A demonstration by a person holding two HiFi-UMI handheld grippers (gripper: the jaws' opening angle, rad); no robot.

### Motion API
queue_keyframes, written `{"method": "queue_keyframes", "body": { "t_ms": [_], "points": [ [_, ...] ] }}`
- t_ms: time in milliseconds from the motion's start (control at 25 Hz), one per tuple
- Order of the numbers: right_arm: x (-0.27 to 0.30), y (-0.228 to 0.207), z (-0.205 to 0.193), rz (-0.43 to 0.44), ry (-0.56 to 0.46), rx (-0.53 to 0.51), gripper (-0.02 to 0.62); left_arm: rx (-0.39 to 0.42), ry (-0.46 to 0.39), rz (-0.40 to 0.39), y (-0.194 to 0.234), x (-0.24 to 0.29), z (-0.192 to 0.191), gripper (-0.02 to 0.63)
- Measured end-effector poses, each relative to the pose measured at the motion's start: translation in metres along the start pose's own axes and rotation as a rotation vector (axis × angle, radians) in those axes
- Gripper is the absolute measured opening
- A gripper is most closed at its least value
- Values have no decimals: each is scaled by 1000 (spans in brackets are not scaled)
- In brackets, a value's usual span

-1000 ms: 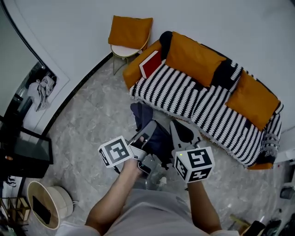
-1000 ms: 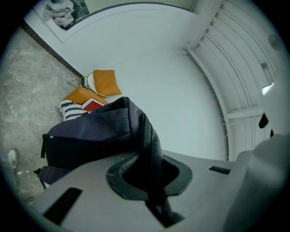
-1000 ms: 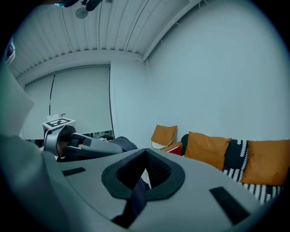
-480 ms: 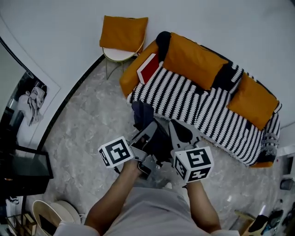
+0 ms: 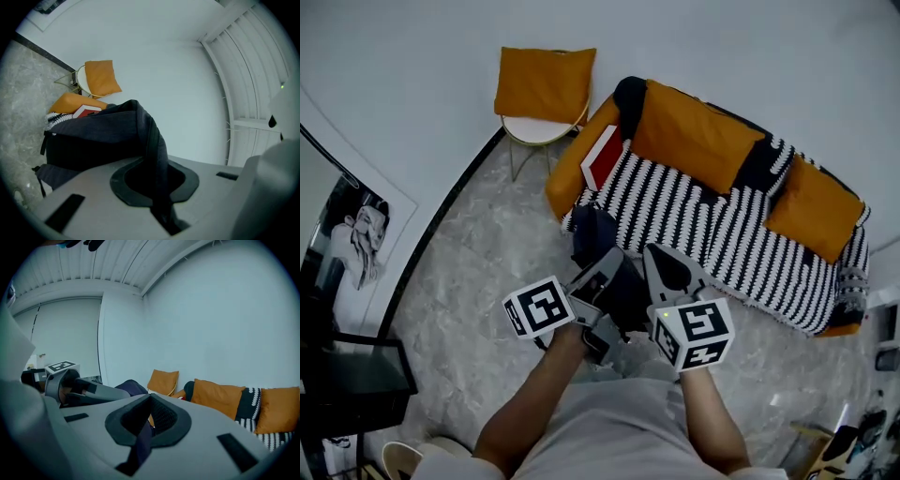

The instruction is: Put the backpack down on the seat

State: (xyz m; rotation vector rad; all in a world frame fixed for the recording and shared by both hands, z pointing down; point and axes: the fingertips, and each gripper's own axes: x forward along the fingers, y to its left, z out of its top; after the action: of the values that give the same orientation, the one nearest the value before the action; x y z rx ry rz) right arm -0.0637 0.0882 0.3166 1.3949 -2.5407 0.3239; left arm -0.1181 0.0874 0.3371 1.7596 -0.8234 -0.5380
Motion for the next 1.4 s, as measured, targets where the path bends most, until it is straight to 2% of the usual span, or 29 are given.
{"method": "queue_keyframes", "body": {
  "t_ms": [360, 560, 1040, 1400],
  "points": [
    [28, -24, 3, -46, 2, 20, 2, -20, 33, 8, 20, 29, 22, 28],
    [50, -43, 5, -32, -4, 27, 2, -24, 37, 13, 30, 55, 30, 28],
    [114, -142, 32, 16, -5, 47, 2, -18, 25, 44, 40, 168, 59, 28],
    [139, -215, 48, 49, -11, 58, 2, 9, 27, 50, 41, 246, 67, 28]
  ]
}}
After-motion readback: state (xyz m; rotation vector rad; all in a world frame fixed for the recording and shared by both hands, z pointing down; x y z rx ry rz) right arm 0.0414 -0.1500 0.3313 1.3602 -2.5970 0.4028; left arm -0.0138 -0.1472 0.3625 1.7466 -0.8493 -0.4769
